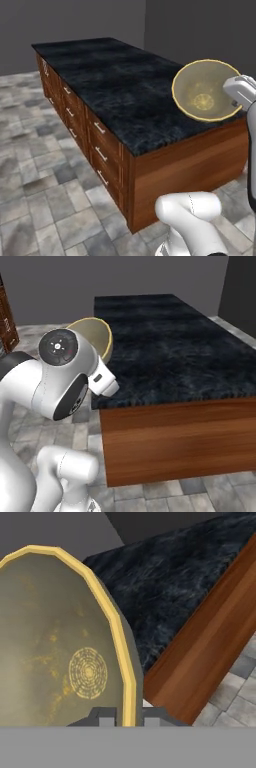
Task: Pick up the bowls from the cabinet and place each bowl in front of a stool on the dining counter.
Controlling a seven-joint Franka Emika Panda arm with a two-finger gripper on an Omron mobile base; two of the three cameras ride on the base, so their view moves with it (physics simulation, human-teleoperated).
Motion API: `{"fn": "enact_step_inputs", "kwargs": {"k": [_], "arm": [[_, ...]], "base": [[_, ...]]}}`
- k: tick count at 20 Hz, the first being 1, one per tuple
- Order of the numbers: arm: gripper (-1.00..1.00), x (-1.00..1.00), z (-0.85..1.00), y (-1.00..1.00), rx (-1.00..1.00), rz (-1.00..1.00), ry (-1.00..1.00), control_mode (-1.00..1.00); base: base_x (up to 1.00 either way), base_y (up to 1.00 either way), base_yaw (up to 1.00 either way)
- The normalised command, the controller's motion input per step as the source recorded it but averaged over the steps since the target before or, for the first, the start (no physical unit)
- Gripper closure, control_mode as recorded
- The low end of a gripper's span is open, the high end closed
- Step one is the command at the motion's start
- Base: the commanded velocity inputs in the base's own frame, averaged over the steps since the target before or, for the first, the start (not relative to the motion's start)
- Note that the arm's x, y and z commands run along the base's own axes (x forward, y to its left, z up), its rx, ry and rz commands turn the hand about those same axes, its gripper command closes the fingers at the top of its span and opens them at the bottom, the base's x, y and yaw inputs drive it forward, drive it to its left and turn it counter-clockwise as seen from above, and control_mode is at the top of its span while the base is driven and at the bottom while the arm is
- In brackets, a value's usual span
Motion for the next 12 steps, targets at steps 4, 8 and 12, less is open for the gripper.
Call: {"fn": "enact_step_inputs", "kwargs": {"k": [4,8,12], "arm": [[1.00,0.00,0.00,0.00,0.00,0.00,0.00,1.00],[1.00,0.00,0.00,0.00,0.00,0.00,0.00,1.00],[1.00,0.00,0.00,0.00,0.00,0.00,0.00,1.00]], "base": [[0.00,0.83,-0.23],[0.00,0.99,-0.24],[0.26,0.90,-0.26]]}}
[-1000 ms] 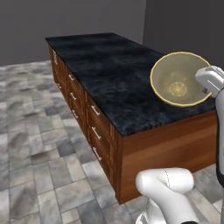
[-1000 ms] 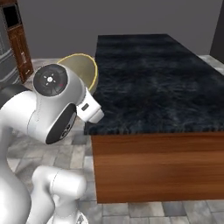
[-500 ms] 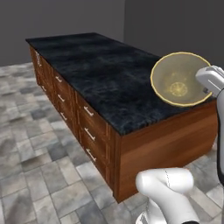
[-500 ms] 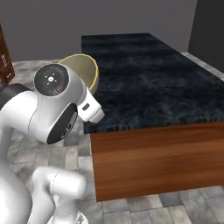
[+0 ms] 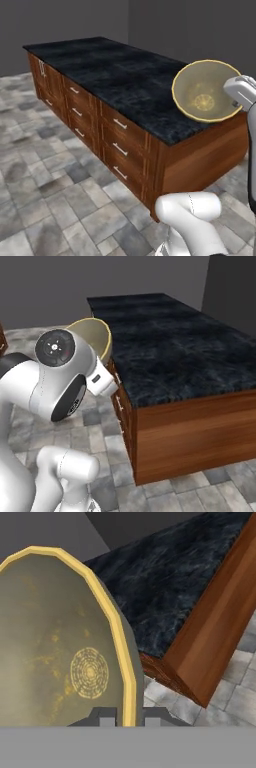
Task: Pick up the bowls from the cabinet and place each bowl in front of a stool on the dining counter.
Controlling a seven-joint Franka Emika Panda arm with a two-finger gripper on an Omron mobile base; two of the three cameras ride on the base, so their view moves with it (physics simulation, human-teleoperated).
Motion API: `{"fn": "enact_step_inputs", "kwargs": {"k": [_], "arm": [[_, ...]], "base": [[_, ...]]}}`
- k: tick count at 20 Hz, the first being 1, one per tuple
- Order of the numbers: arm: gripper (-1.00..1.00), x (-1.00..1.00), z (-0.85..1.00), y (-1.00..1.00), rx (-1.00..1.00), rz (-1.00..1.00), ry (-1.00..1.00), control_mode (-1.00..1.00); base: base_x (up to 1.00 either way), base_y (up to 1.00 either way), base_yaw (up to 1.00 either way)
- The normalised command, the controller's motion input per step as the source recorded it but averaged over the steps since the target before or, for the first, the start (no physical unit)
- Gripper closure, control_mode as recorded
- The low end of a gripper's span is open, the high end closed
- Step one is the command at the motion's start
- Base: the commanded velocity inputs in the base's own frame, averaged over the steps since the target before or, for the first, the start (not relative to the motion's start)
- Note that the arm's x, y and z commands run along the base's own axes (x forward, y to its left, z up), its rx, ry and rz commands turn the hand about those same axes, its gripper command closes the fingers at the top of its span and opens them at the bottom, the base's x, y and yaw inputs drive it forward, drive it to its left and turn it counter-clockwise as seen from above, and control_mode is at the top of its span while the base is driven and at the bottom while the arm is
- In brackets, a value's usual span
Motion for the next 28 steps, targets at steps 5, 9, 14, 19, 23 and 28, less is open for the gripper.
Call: {"fn": "enact_step_inputs", "kwargs": {"k": [5,9,14,19,23,28], "arm": [[1.00,0.00,0.00,0.00,0.00,0.00,0.00,1.00],[1.00,0.00,0.00,0.00,0.00,0.00,0.00,1.00],[1.00,0.00,0.00,0.00,0.00,0.00,0.00,1.00],[1.00,0.00,0.00,0.00,0.00,0.00,0.00,1.00],[1.00,0.00,0.00,0.00,0.00,0.00,0.00,1.00],[1.00,0.00,0.00,0.00,0.00,0.00,0.00,1.00]], "base": [[0.66,0.71,-0.27],[0.96,0.71,-0.28],[0.80,0.94,-0.30],[0.61,1.00,-0.29],[0.42,1.00,-0.31],[0.46,1.00,-0.32]]}}
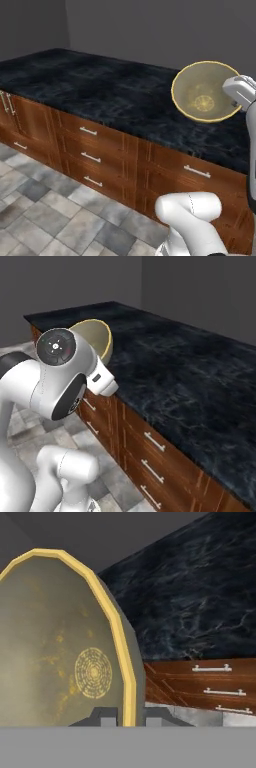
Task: Pick up the bowls from the cabinet and place each bowl in front of a stool on the dining counter.
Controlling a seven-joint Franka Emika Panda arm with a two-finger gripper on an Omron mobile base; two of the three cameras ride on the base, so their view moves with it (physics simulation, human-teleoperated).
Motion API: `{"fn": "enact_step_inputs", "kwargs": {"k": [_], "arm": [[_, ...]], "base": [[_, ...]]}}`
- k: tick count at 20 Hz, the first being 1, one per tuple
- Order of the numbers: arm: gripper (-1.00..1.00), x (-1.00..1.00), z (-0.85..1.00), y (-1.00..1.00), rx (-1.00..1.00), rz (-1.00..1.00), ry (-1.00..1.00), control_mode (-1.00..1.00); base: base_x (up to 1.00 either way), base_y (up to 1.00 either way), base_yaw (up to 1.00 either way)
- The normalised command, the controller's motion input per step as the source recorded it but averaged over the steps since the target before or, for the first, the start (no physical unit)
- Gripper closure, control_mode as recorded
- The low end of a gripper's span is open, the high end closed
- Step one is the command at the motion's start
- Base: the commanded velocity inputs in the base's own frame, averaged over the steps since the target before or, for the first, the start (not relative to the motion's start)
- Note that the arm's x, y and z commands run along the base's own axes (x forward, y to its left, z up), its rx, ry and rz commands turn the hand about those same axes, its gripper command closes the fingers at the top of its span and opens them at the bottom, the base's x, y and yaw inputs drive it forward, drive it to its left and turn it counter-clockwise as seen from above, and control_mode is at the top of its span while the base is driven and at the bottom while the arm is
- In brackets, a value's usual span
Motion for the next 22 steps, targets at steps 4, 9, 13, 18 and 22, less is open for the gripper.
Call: {"fn": "enact_step_inputs", "kwargs": {"k": [4,9,13,18,22], "arm": [[1.00,0.00,0.00,0.00,0.00,0.00,0.00,1.00],[1.00,0.00,0.00,0.00,0.00,0.00,0.00,1.00],[1.00,0.00,0.00,0.00,0.00,0.00,0.00,1.00],[1.00,0.00,0.00,0.00,0.00,0.00,0.00,1.00],[1.00,0.00,0.00,0.00,0.00,0.00,0.00,1.00]], "base": [[0.48,1.00,-0.33],[0.42,1.00,-0.32],[0.29,1.00,-0.31],[0.25,1.00,-0.29],[0.22,1.00,-0.28]]}}
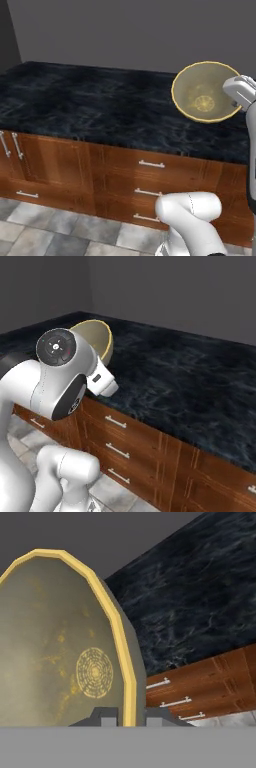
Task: Pick up the bowls from the cabinet and place each bowl in front of a stool on the dining counter.
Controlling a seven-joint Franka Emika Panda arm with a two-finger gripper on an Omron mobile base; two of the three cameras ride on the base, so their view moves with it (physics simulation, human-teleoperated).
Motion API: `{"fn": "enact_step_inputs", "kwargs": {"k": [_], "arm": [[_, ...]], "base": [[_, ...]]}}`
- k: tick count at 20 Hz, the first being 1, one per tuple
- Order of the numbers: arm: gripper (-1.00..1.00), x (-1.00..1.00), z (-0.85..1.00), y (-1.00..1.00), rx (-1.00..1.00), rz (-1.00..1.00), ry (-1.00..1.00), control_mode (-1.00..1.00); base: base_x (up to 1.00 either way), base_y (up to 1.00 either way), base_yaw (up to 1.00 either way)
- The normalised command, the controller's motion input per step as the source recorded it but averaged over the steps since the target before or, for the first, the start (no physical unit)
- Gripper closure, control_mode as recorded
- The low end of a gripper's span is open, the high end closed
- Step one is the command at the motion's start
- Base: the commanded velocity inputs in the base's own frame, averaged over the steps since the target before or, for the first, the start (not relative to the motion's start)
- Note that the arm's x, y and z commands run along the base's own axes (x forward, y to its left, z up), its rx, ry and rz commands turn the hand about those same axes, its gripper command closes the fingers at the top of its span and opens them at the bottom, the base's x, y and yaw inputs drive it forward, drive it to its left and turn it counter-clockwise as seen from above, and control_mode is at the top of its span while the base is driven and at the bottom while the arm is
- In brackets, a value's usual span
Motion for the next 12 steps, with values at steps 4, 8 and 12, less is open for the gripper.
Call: {"fn": "enact_step_inputs", "kwargs": {"k": [4,8,12], "arm": [[1.00,0.00,0.00,0.00,0.00,0.00,0.00,1.00],[1.00,0.00,0.00,0.00,0.00,0.00,0.00,1.00],[1.00,0.00,0.00,0.00,0.00,0.00,0.00,1.00]], "base": [[0.15,1.00,-0.27],[0.11,1.00,-0.26],[0.08,1.00,-0.24]]}}
